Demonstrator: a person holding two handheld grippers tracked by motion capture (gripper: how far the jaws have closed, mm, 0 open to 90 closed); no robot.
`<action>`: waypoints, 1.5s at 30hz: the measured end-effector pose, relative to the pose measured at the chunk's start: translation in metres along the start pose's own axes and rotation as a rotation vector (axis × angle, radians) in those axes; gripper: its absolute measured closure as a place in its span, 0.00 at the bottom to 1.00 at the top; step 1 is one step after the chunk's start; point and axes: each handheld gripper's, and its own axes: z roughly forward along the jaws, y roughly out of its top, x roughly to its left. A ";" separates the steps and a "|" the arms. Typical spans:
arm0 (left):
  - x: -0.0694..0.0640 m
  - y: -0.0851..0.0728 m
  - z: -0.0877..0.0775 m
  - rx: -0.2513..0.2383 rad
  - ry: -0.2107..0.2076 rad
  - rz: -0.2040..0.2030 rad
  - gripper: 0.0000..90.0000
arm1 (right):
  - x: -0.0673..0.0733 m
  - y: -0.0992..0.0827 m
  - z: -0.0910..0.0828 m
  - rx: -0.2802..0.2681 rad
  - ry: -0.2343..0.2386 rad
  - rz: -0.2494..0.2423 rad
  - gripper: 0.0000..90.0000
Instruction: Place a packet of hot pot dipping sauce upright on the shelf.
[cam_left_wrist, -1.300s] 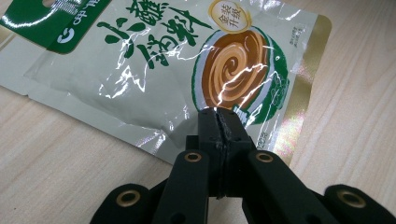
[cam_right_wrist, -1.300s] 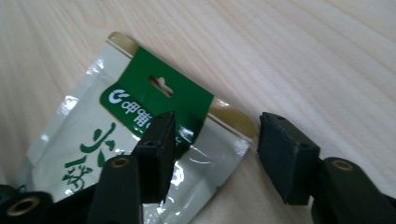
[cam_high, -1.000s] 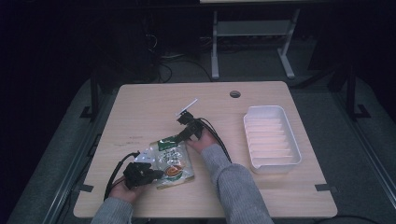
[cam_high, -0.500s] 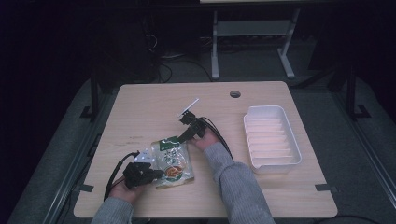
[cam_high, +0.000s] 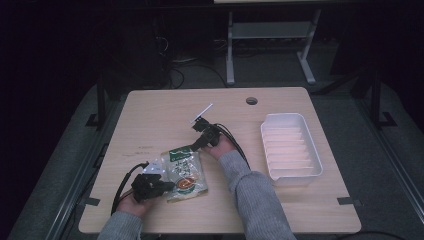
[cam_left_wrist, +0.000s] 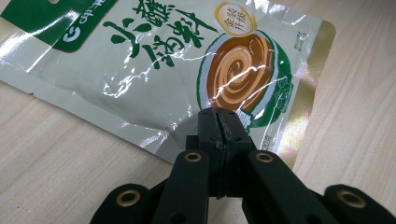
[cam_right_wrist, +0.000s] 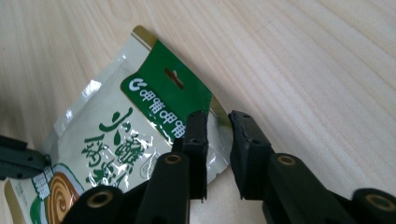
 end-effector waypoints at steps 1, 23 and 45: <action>0.000 0.000 0.000 0.001 0.003 -0.002 0.99 | 0.001 0.000 -0.001 0.004 -0.010 -0.021 0.91; 0.000 0.000 0.000 -0.005 0.014 0.001 0.99 | -0.018 -0.004 0.009 0.025 0.082 0.007 0.85; 0.016 -0.003 -0.020 -0.171 0.002 -0.180 0.42 | 0.009 -0.003 -0.040 -0.034 0.046 -0.074 1.00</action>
